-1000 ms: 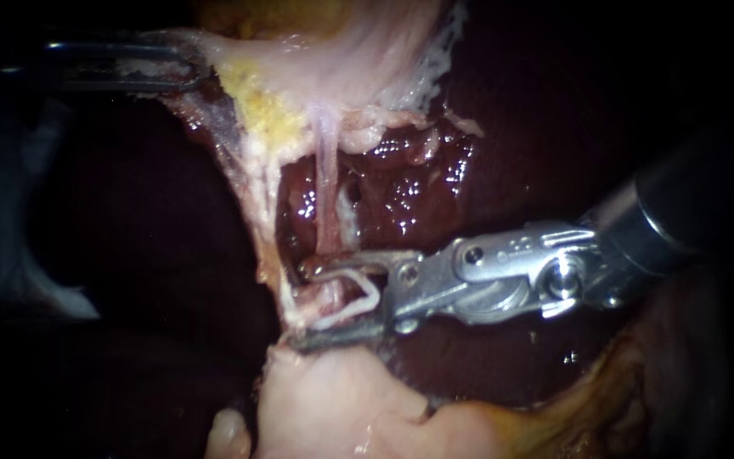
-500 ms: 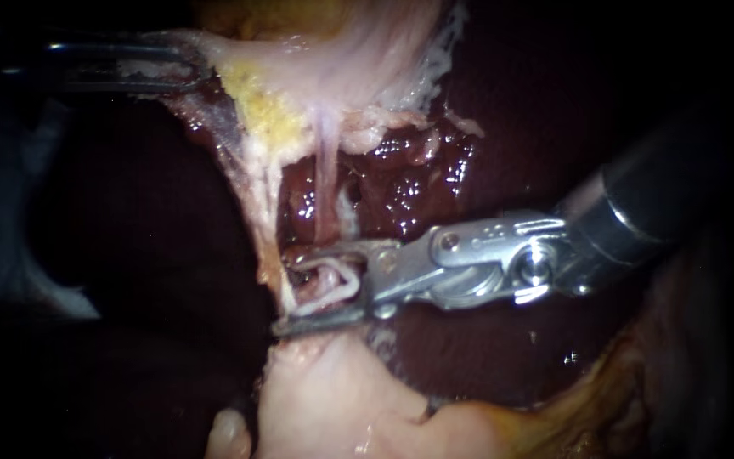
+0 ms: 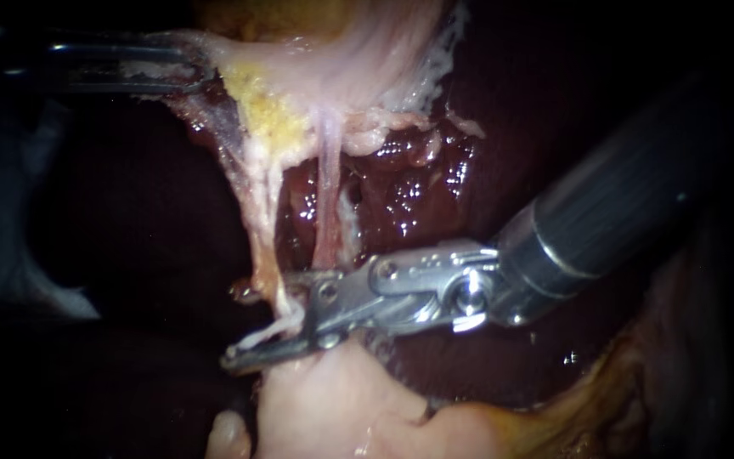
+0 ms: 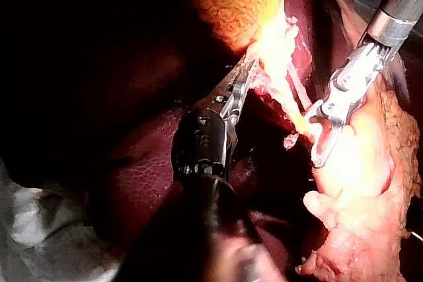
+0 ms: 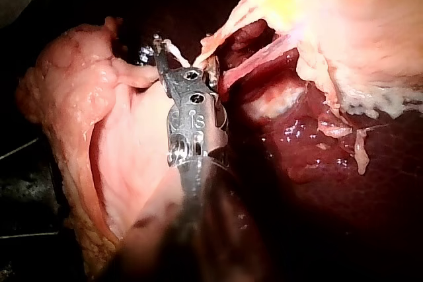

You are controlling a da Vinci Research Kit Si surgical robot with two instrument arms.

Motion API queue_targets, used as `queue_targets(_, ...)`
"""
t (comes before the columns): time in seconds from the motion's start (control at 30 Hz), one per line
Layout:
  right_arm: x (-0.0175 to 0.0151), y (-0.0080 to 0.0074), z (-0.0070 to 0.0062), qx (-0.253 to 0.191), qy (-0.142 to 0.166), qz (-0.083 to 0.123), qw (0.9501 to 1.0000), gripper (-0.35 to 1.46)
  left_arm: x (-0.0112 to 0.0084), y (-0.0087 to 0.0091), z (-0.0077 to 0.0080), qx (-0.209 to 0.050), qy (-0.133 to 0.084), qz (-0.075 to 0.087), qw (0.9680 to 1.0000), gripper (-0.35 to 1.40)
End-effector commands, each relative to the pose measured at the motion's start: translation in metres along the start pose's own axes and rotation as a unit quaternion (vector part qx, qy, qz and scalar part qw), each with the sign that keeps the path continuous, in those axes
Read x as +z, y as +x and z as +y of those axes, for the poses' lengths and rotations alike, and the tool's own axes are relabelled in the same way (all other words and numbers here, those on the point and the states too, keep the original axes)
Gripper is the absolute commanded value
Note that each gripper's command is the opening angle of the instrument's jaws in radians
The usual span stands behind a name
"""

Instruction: Clipping first clip left tube

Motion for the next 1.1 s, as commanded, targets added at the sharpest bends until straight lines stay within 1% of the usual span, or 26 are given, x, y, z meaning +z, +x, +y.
queue_targets(0.03,0.0,0.0,-0.0001,0.006,0.0,0.003,1.0,0.48,0.0001,0.0,0.0,0.0,0.001,0.0,1.0,-0.35)
queue_targets(0.07,0.0001,0.0001,-0.0001,0.009,0.001,0.007,0.9999,0.47,0.0001,0.0,0.0,0.0,0.001,0.0,1.0,-0.35)
queue_targets(0.2,0.0002,0.0005,-0.0005,0.029,0.003,0.012,0.9995,0.46,0.0001,0.0,0.0,0.0,0.001,0.0,1.0,-0.35)
queue_targets(0.4,0.001,0.0016,-0.0018,0.033,0.007,0.016,0.9993,0.46,0.0001,0.0,0.0,0.0,0.001,0.0,1.0,-0.35)
queue_targets(0.5,0.0013,0.0025,-0.0026,0.034,0.009,0.02,0.9992,0.45,0.0001,0.0,0.0,0.0,0.001,0.0,1.0,-0.35)
queue_targets(0.63,0.0014,0.0041,-0.0036,0.036,0.013,0.025,0.9989,0.45,0.0001,0.0,0.0,0.0,0.001,0.0,1.0,-0.35)
queue_targets(0.77,0.0013,0.0055,-0.0044,0.039,0.015,0.031,0.9986,0.44,0.0001,0.0,0.0,0.0,0.001,0.0,1.0,-0.35)
queue_targets(0.83,0.0013,0.0061,-0.0047,0.04,0.016,0.033,0.9985,0.44,0.0001,0.0001,0.0,-0.001,0.0,0.0,1.0,-0.35)
queue_targets(0.93,0.0012,0.0065,-0.0049,0.044,0.017,0.035,0.9983,0.43,0.0001,0.0001,0.0,-0.001,0.0,0.0,1.0,-0.35)
queue_targets(1.1,0.0011,0.0066,-0.0048,0.05,0.018,0.035,0.998,0.42,0.0001,0.0001,0.0,-0.001,0.0,0.0,1.0,-0.35)
